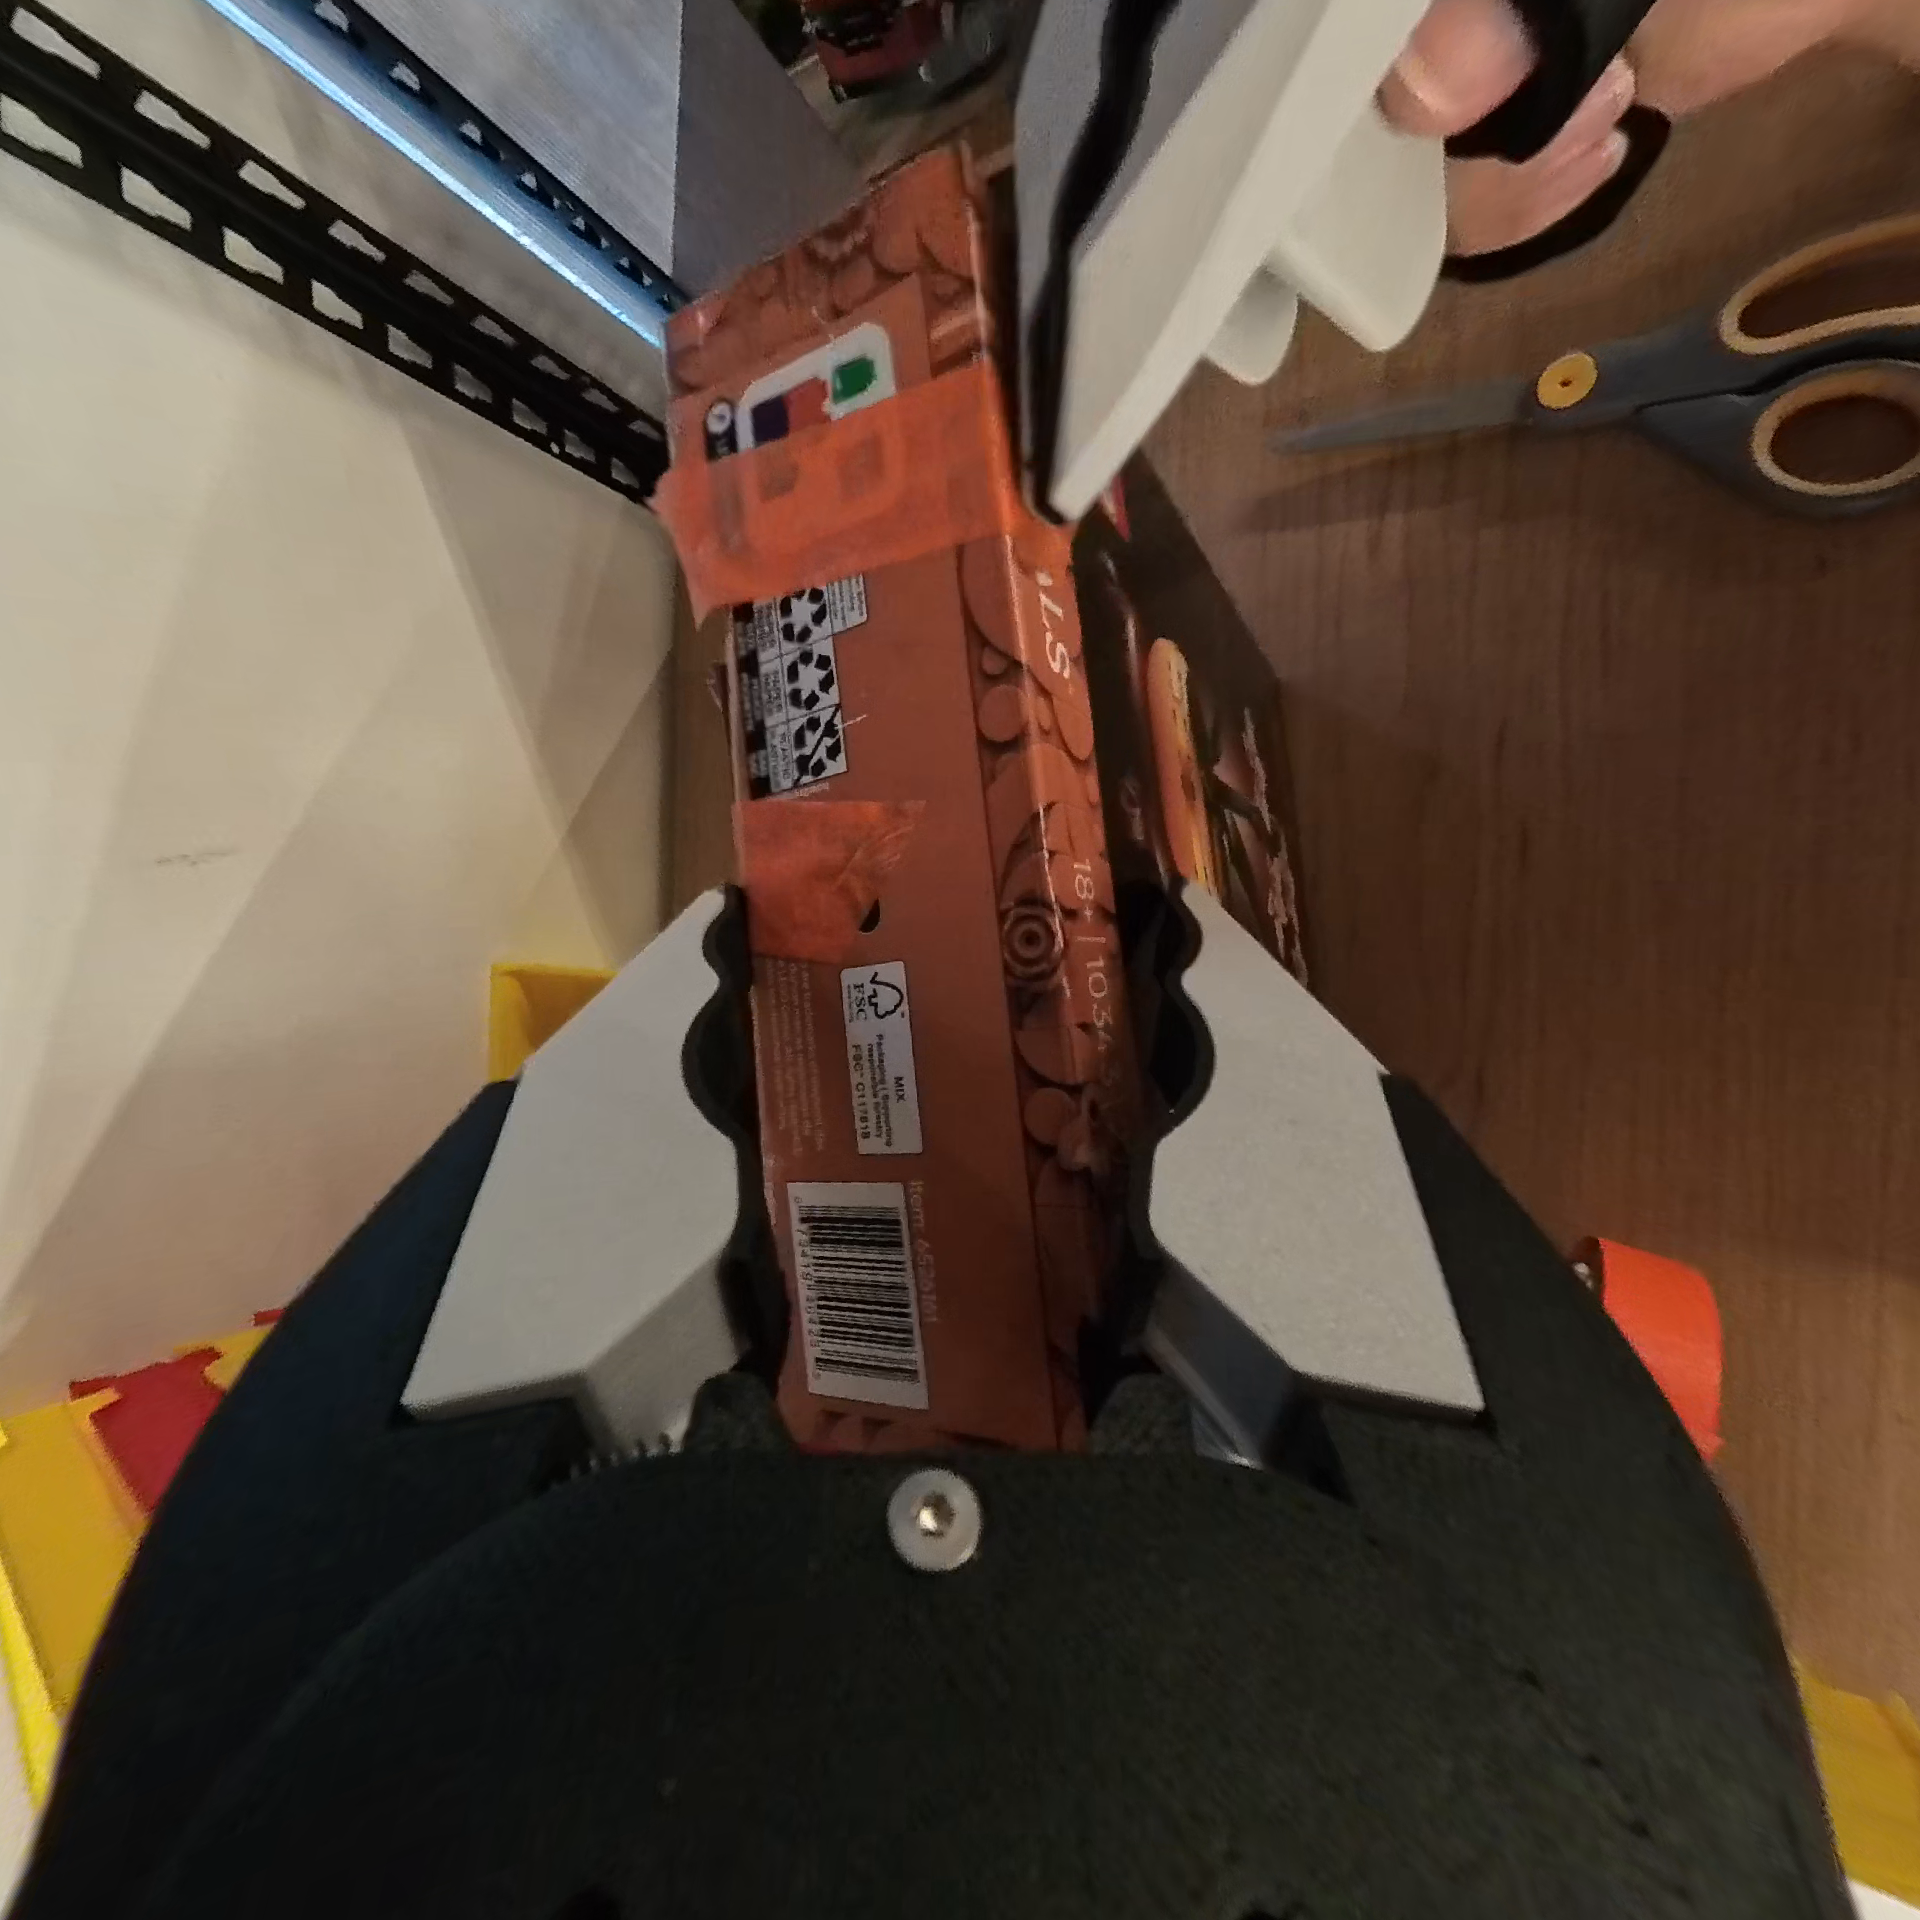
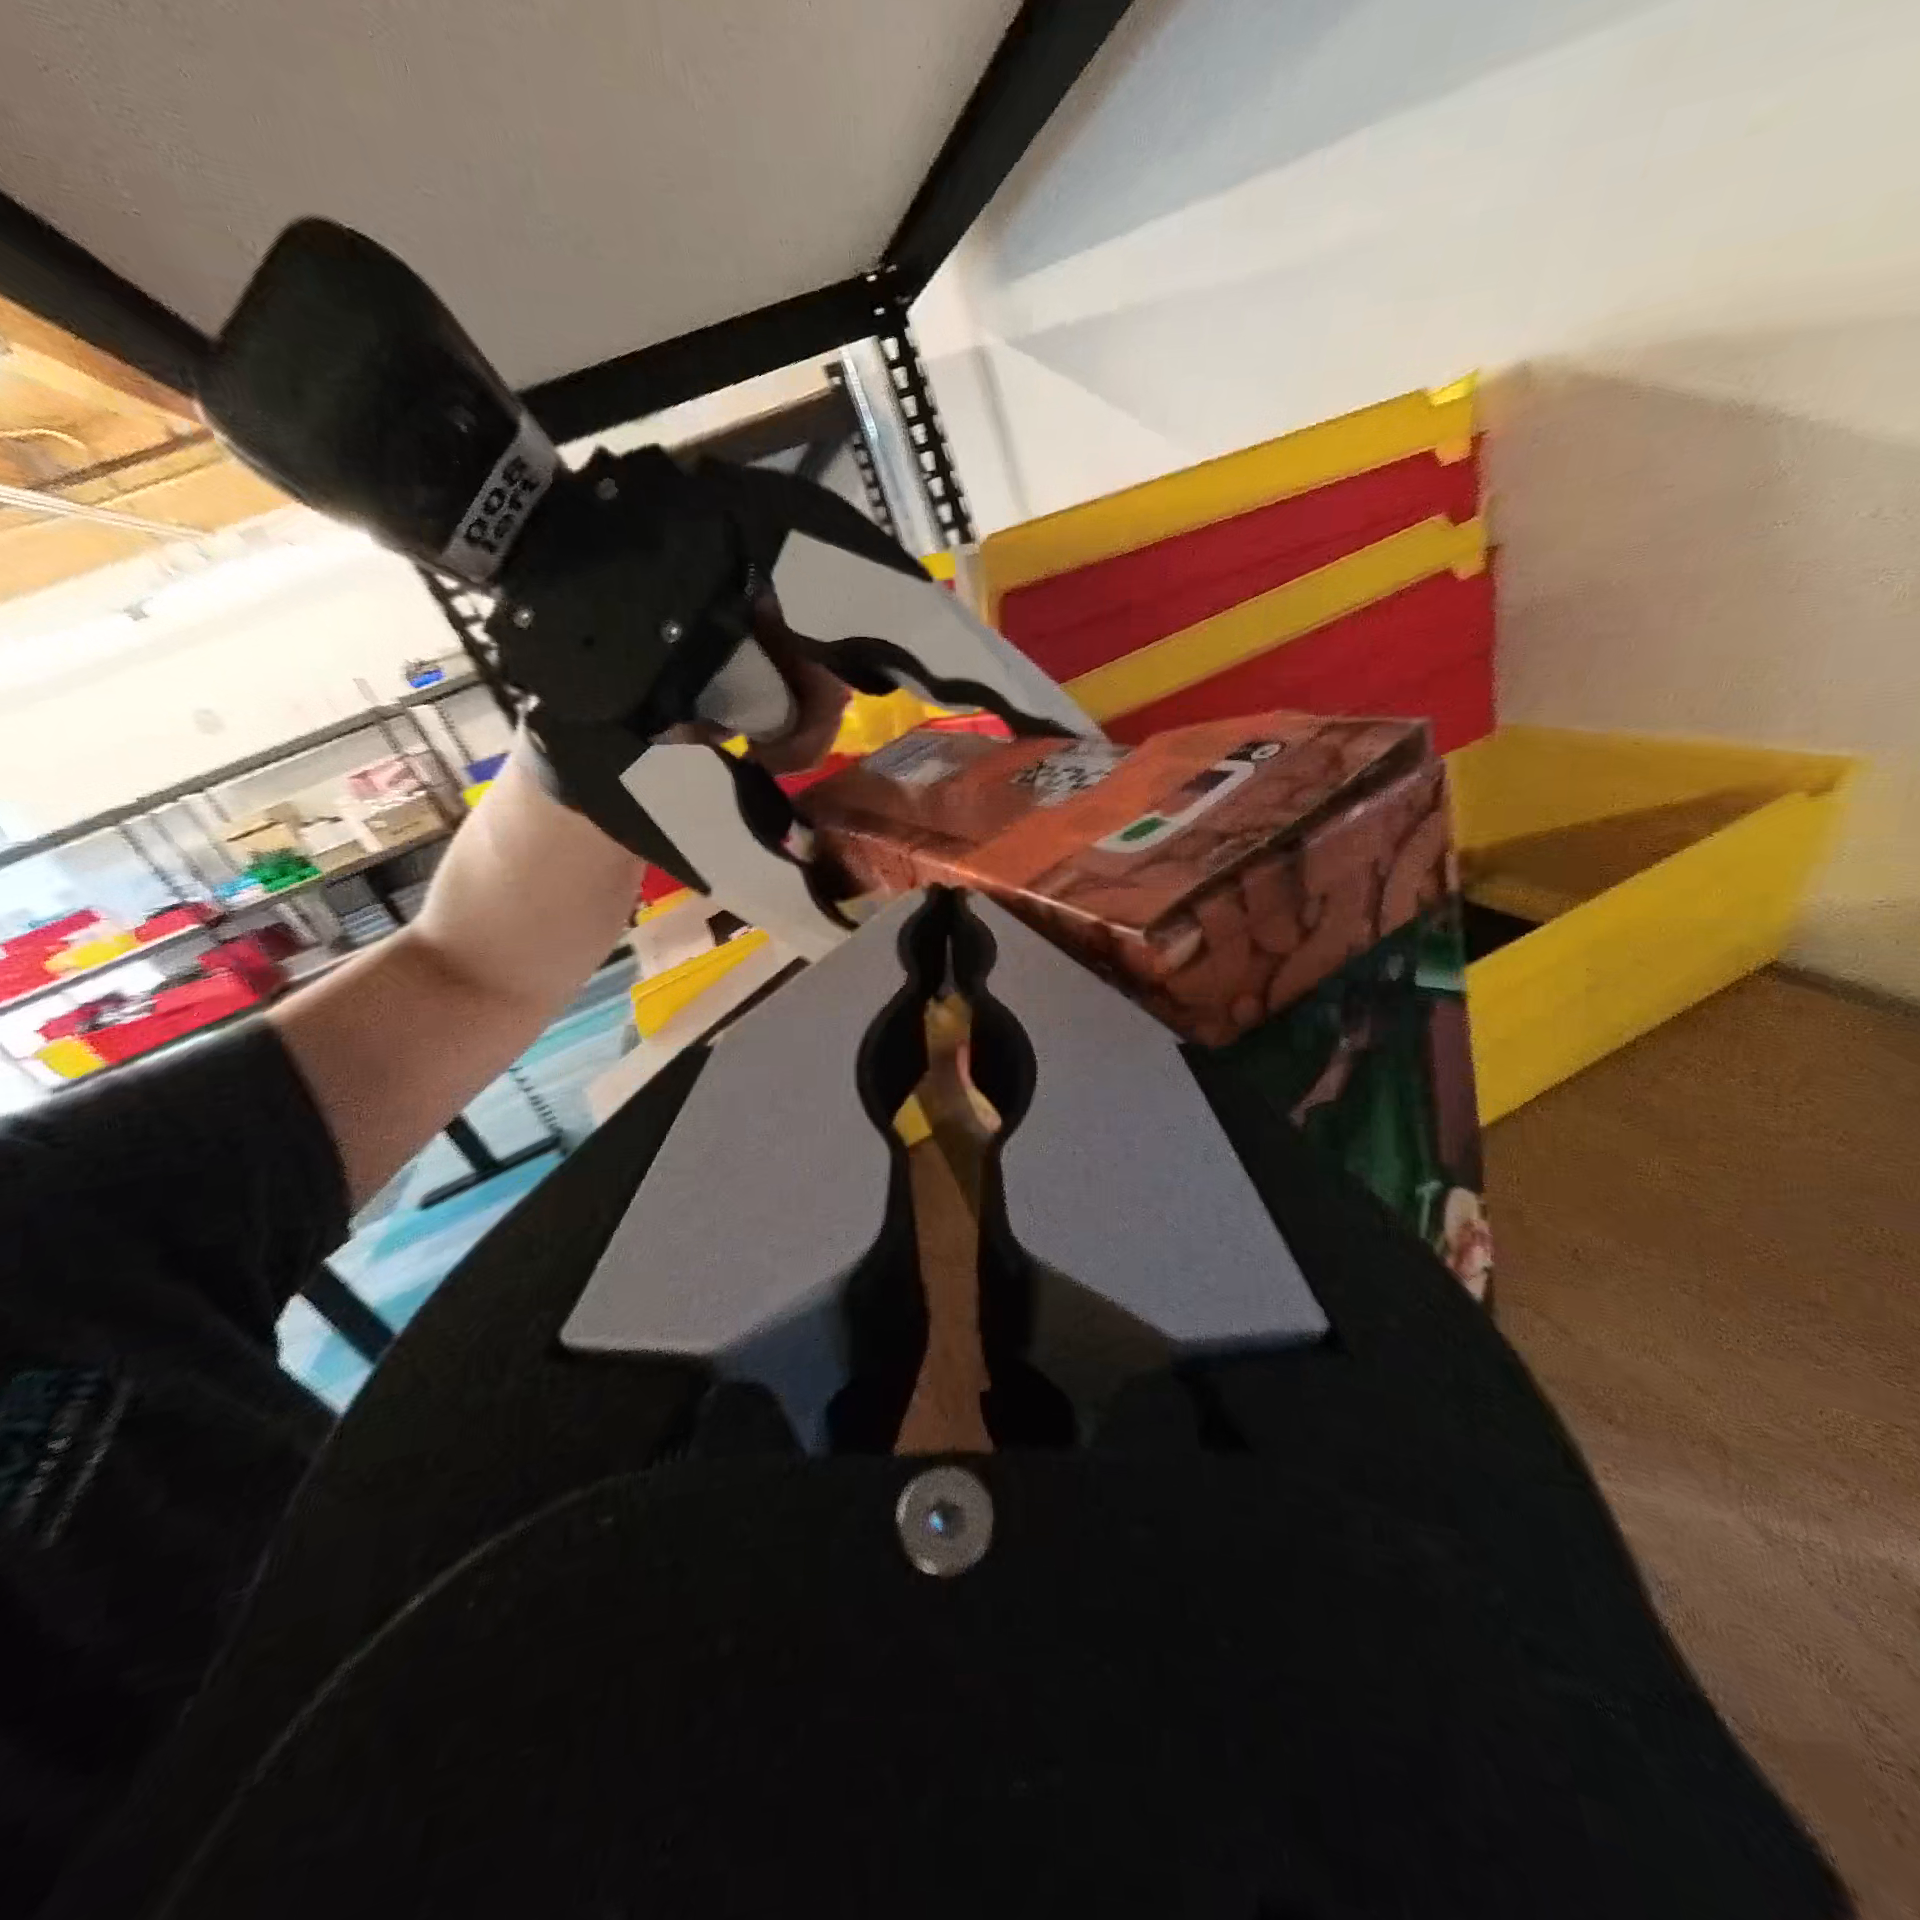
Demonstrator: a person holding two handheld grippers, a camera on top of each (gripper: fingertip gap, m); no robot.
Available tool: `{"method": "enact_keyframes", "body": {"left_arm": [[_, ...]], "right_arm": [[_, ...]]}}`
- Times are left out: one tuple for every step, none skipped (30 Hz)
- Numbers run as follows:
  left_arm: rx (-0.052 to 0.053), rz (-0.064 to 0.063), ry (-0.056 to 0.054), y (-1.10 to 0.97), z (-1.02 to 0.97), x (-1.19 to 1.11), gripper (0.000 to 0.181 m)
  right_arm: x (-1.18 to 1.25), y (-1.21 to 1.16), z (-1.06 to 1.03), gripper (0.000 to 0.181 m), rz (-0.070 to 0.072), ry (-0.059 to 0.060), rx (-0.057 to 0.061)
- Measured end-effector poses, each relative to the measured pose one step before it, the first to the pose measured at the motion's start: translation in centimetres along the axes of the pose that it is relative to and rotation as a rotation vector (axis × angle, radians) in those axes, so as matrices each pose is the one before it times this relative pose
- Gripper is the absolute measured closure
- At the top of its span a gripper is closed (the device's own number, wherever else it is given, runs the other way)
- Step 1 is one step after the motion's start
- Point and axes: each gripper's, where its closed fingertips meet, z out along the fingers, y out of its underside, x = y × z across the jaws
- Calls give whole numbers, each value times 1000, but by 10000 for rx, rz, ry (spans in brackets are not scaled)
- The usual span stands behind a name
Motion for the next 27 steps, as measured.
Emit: {"method": "enact_keyframes", "body": {"left_arm": [[73, -117, 54, -45, -135, -26, 103], [150, -152, -26, -63, -314, -152, 105], [274, -200, -132, -100, -537, -369, 107], [447, -288, -149, -216, -764, -514, 104], [573, -421, -67, -305, -900, -514, 104], [590, -516, -6, -270, -916, -526, 104], [438, -517, 40, -30, -779, -514, 104], [197, -471, 14, 309, -548, -510, 103], [22, -425, 33, 533, -292, -405, 103], [4, -447, 263, 482, -118, 36, 102], [9, -494, 520, 334, -107, 503, 103], [-142, -390, 520, 422, -30, 624, 100], [-244, -207, 296, 527, 58, 465, 97], [-248, -46, 78, 588, 128, 259, 95], [-286, -8, 48, 661, 219, 268, 93], [-284, -81, 177, 665, 361, 478, 91], [-117, -141, 120, 394, 432, 433, 89], [151, -106, -133, -67, 276, 153, 83], [269, -109, -10, -339, 8, 442, 86], [217, -294, 340, -339, -65, 977, 88], [102, -521, 444, -163, 38, 1103, 89], [34, -515, 374, 14, 198, 955, 89], [-21, -313, 189, 253, 360, 601, 89], [-140, -132, 7, 555, 507, 243, 92], [-228, -26, -125, 773, 671, -33, 91], [-168, -14, -218, 744, 822, -169, 89], [-41, -30, -193, 560, 921, -56, 89]], "right_arm": [[-275, -46, -88, 181, -263, 105, -7], [-696, 424, -141, 181, -303, -49, -149], [-443, 918, -190, 181, -255, 182, -284], [-90, 1223, -201, 181, -209, 432, -350], [170, 1247, -158, 181, -189, 579, -280], [198, 1048, -32, 181, -198, 503, -164], [276, 757, 87, 181, -112, 442, -89], [608, 538, 163, 181, 9, 537, -111], [706, 395, 243, 179, 16, 489, -167], [551, 264, 269, 175, -25, 321, -170], [507, 193, 206, 172, 9, 270, -160], [248, 39, 81, 175, 5, 104, -95], [177, -155, -36, 175, 22, 93, 38], [291, -252, -96, 175, -64, 164, 94], [363, -240, -114, 175, -132, 210, 82], [367, -208, -82, 175, -138, 164, 46], [457, -248, -22, 175, -72, 171, 35], [455, -309, 74, 175, -58, 117, 57], [405, -353, 205, 175, -41, 23, 70], [542, -347, 320, 171, -36, 66, 64], [614, -230, 468, 155, -49, 127, 9], [392, 84, 573, 142, -104, 21, -179], [-161, 294, 473, 141, -39, -260, -300], [-583, 53, 253, 136, 103, -398, -87], [-880, -205, -35, 131, 138, -443, 173], [-1023, -251, -274, 128, 131, -429, 272], [-935, -152, -491, 126, 103, -295, 267]]}}
